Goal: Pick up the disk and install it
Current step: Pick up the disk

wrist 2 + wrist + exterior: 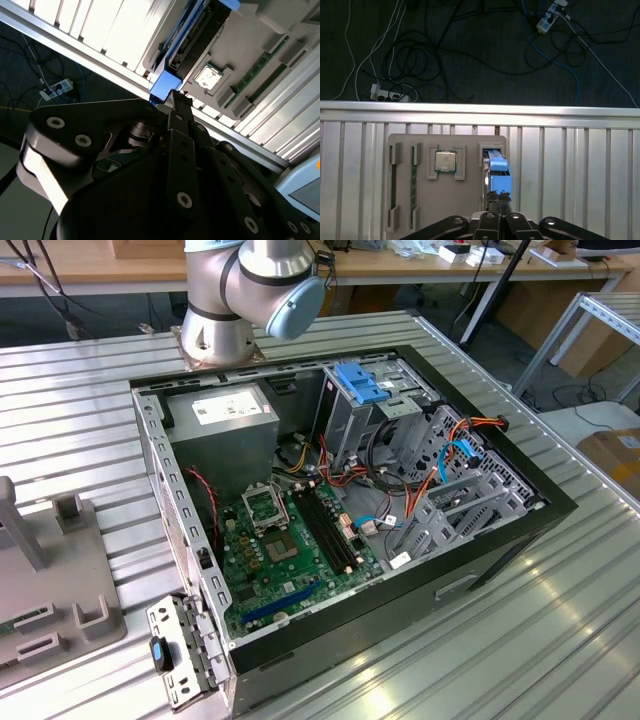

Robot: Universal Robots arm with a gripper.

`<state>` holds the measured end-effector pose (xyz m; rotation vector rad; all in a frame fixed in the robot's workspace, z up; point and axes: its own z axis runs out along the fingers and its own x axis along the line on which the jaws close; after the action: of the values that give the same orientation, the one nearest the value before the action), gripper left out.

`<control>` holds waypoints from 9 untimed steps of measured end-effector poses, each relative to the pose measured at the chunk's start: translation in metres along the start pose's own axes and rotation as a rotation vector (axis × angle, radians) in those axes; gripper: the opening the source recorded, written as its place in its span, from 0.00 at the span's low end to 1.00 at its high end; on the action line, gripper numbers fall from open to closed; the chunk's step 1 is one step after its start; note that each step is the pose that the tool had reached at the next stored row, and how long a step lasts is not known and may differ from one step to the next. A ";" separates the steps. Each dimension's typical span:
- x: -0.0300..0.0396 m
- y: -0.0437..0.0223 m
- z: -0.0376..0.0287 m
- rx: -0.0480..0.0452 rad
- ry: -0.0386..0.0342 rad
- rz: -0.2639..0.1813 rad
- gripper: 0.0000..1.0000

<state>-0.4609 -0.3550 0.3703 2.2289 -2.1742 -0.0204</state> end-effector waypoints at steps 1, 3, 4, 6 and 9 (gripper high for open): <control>0.0000 0.0000 0.0001 0.0001 0.0000 0.000 0.11; 0.0000 0.0000 0.0001 0.0000 0.0000 0.000 0.11; 0.0000 0.0000 0.0001 0.0000 0.0001 0.000 0.11; 0.0000 0.0000 0.0002 0.0000 0.0000 0.000 0.11; 0.0000 0.0000 0.0003 0.0000 0.0001 0.000 0.11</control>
<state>-0.4609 -0.3551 0.3700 2.2289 -2.1742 -0.0204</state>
